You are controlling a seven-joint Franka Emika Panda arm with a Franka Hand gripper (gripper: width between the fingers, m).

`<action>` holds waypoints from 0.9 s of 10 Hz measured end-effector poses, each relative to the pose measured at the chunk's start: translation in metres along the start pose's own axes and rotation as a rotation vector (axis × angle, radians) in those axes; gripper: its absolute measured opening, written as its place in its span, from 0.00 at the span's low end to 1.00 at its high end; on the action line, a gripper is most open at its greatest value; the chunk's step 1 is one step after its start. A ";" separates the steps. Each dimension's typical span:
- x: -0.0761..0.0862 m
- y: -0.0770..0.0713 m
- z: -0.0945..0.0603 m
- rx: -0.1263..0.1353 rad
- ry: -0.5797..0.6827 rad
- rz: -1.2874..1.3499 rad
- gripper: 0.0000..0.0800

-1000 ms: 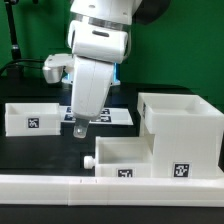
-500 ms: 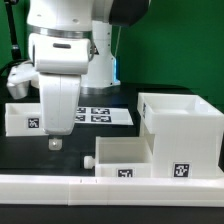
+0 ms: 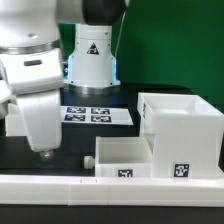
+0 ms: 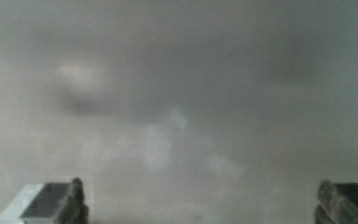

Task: Assemble drawer

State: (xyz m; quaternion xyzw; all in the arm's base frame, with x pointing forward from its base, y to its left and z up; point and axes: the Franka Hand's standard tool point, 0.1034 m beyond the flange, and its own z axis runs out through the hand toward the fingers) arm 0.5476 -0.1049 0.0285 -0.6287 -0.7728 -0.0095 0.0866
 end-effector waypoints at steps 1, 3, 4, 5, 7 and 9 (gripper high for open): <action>-0.001 -0.001 0.000 0.002 -0.005 0.004 0.81; 0.007 0.000 0.004 0.008 0.000 0.030 0.81; 0.016 0.002 0.007 0.012 0.006 0.042 0.81; 0.024 0.005 0.008 0.012 0.011 0.035 0.81; 0.042 0.009 0.012 0.013 0.023 0.054 0.81; 0.052 0.011 0.016 0.019 0.032 0.077 0.81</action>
Offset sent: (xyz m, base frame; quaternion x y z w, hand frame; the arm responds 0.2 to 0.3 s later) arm 0.0032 0.0328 -0.0102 0.0046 0.0060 0.0369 0.9993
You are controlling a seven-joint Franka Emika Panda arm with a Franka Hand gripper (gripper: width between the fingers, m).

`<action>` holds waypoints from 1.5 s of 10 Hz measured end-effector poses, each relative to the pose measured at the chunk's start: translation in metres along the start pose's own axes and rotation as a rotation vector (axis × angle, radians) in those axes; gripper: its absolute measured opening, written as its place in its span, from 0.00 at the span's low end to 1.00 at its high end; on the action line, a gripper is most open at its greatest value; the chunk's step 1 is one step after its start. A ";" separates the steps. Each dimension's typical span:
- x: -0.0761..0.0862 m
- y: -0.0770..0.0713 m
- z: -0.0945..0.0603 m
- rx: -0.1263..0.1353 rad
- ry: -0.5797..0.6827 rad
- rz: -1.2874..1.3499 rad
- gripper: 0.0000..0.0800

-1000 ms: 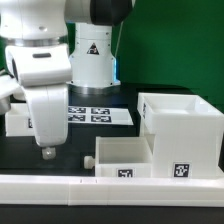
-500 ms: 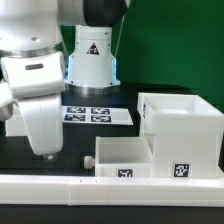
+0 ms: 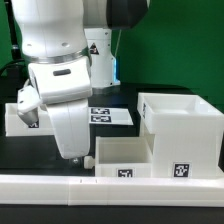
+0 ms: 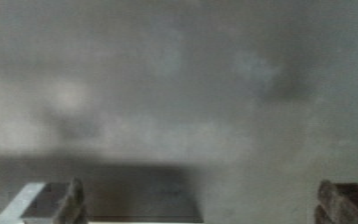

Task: Assemble drawer

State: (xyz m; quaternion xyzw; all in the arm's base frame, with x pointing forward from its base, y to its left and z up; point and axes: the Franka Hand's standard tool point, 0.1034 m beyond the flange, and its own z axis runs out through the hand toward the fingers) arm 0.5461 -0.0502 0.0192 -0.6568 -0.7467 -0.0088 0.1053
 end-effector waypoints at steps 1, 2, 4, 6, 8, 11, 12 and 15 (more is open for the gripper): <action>0.005 0.002 0.002 0.001 0.004 0.024 0.81; 0.013 0.005 0.003 0.001 0.006 0.042 0.81; 0.025 0.009 0.002 -0.001 0.008 0.055 0.81; 0.032 0.010 0.002 0.000 0.012 0.051 0.81; 0.041 0.011 0.005 0.003 0.018 0.044 0.81; 0.054 0.013 0.005 0.005 0.014 0.005 0.81; 0.058 0.014 0.006 0.005 0.015 -0.003 0.81; 0.062 0.015 0.005 0.009 -0.008 -0.020 0.81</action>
Offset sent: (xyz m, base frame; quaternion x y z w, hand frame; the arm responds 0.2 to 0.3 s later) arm 0.0074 0.0235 0.0113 0.0023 -0.0119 0.0173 0.9998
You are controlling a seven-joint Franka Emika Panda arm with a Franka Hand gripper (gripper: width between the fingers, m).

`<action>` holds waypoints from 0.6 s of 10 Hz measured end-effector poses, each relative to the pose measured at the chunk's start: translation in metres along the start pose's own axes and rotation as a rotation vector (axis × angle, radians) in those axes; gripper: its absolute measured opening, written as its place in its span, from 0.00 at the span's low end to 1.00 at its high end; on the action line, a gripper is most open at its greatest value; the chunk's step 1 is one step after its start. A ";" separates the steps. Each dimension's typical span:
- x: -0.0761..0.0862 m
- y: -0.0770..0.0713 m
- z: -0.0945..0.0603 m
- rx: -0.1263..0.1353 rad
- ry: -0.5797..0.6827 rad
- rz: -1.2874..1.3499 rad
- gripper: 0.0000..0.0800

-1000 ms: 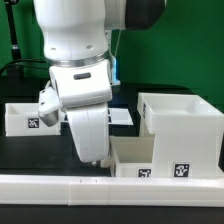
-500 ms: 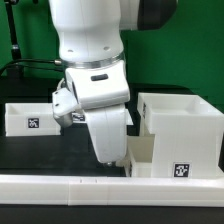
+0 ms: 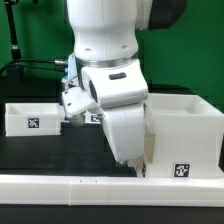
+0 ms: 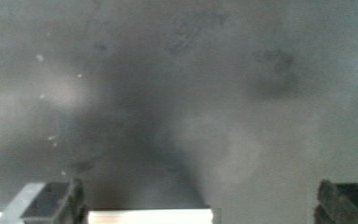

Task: Assemble drawer

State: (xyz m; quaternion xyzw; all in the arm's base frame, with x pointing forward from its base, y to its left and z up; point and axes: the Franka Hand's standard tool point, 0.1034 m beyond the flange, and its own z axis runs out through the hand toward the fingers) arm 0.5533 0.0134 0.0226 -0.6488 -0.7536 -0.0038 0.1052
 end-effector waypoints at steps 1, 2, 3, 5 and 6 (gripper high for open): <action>0.000 0.000 0.000 0.000 0.000 0.003 0.81; -0.003 -0.001 0.000 0.001 0.000 0.007 0.81; -0.010 -0.006 0.000 0.004 0.001 0.021 0.81; -0.024 -0.024 -0.006 -0.003 -0.006 0.044 0.81; -0.032 -0.037 -0.009 0.005 -0.006 0.051 0.81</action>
Offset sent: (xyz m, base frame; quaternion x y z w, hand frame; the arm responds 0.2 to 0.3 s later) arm -0.0302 -0.0250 0.0063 0.0016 -0.0112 0.0175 0.9998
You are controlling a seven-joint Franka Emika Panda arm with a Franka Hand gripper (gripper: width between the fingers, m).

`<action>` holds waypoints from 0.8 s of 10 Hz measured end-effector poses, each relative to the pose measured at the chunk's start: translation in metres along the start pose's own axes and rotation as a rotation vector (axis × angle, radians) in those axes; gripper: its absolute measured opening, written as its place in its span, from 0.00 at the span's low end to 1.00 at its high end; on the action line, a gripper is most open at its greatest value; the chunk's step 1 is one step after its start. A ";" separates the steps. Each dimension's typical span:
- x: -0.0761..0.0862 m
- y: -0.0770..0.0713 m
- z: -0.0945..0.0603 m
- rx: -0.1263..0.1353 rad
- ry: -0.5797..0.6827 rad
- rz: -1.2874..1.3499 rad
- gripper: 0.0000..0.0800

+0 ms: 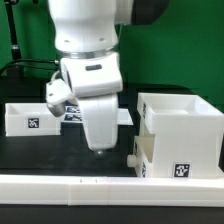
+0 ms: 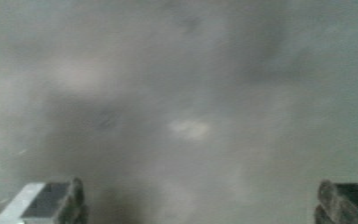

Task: Assemble drawer

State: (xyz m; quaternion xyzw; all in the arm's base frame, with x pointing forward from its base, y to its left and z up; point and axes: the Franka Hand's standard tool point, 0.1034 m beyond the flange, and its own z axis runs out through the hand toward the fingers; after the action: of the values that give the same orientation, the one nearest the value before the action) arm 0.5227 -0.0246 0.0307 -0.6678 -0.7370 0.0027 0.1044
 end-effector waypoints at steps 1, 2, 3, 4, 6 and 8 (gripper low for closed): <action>-0.006 -0.007 -0.003 0.001 -0.001 0.013 0.81; -0.010 -0.013 -0.009 -0.002 -0.006 0.025 0.81; -0.012 -0.019 -0.017 -0.009 -0.013 0.033 0.81; -0.014 -0.023 -0.021 -0.017 -0.014 0.047 0.81; -0.015 -0.025 -0.021 -0.015 -0.014 0.050 0.81; -0.016 -0.025 -0.020 -0.014 -0.013 0.051 0.81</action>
Offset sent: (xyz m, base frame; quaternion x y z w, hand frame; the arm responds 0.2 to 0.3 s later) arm -0.0204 -0.0085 0.0245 -0.0262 0.0054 0.0595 0.9979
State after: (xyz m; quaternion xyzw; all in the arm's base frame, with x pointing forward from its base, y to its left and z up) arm 0.5024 -0.0454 0.0515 -0.6870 -0.7204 0.0047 0.0947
